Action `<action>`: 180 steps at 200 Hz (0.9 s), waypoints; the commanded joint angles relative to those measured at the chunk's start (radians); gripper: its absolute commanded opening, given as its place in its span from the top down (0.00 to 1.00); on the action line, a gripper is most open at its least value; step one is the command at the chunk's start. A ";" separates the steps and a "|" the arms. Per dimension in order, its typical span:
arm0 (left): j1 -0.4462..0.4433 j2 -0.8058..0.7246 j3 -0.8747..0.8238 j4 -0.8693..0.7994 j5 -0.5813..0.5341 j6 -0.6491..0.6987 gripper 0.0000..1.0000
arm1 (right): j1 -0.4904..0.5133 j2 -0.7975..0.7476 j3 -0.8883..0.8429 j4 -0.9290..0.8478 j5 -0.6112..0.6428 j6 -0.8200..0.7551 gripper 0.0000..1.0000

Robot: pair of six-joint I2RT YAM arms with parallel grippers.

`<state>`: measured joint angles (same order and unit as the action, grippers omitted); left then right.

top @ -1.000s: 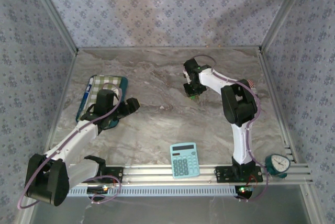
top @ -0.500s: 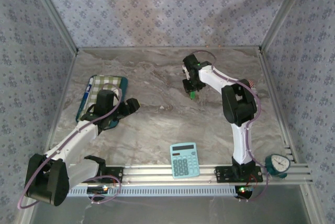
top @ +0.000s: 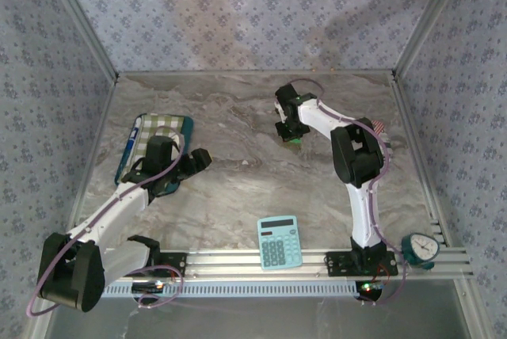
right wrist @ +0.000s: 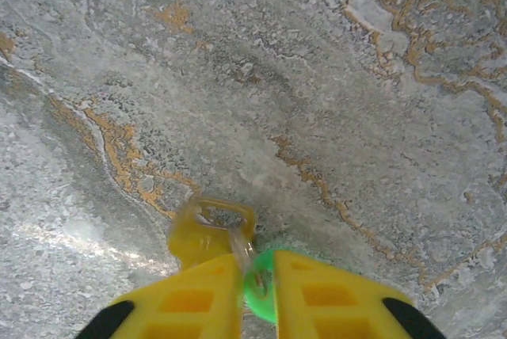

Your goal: Remove the keys from the keyring

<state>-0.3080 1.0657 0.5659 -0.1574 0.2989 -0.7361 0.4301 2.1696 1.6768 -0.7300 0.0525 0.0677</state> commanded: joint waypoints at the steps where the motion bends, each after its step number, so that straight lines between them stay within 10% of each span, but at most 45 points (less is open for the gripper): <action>1: -0.005 -0.024 -0.018 0.003 -0.011 -0.012 0.21 | -0.002 -0.008 0.024 -0.035 -0.009 0.005 0.90; 180: -0.275 -0.062 0.100 0.109 -0.106 0.106 0.33 | 0.136 -0.422 0.024 -0.145 -0.119 0.167 1.00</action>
<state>-0.5354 1.0447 0.6216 -0.1181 0.2455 -0.6884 0.5373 1.8278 1.6779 -0.8124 -0.0265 0.1543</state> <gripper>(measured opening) 0.671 0.052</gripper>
